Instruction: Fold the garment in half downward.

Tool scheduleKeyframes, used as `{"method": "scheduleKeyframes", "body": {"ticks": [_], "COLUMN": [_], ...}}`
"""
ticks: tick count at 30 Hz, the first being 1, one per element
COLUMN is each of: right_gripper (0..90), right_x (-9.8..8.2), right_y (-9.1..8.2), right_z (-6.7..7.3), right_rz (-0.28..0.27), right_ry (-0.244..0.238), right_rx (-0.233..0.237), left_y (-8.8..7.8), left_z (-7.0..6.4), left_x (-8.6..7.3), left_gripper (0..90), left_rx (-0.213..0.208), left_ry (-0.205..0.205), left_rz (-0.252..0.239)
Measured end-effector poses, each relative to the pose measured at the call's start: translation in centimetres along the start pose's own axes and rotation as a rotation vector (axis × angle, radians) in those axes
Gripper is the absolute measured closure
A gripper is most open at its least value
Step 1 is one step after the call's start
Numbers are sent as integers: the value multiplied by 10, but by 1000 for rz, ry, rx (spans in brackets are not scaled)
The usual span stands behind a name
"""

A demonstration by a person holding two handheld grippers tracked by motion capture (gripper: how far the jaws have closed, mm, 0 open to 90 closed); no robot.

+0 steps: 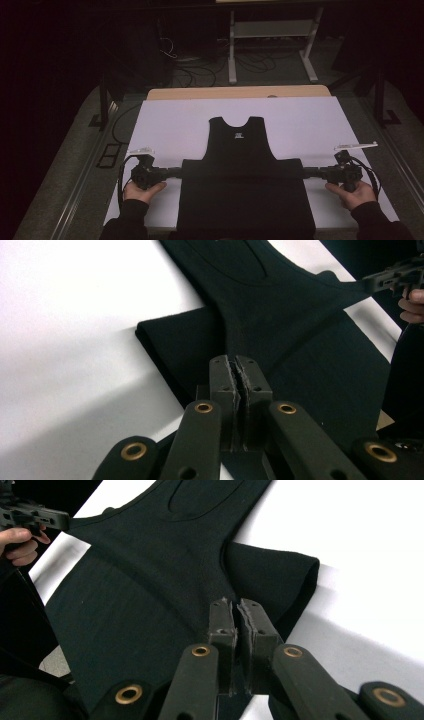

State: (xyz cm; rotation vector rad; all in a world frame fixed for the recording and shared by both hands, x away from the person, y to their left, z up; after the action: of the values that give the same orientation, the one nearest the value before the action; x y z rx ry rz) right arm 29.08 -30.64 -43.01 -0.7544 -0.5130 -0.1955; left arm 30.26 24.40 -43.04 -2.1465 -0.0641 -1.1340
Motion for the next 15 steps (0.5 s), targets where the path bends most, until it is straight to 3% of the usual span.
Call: {"method": "scheduleKeyframes", "body": {"ticks": [9,15], "right_gripper": [834,826], "right_x": [-3,-6], "right_y": [-1,5], "right_z": [1,-1], "right_rz": [14,64], "right_ry": [-1,3], "right_rx": [1,-14], "left_y": [1,6], "left_z": [-1,1], "left_x": [-3,-5], "left_gripper": [857,852], "left_rx": [3,4], "left_ry": [-3,-13], "left_rz": [28,57]}}
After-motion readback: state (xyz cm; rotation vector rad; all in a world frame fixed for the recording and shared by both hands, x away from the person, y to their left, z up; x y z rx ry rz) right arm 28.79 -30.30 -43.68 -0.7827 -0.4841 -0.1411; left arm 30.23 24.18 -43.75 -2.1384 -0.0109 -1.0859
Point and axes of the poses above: each handheld gripper's, and its own axes: y roughly forward along the jaws, x roughly out of its top, z roughly to its left, the point moved 1 cm from there along y, roughly forward along the jaws, and after that the axes turned 9 degrees about y, right-handed, at the moved point
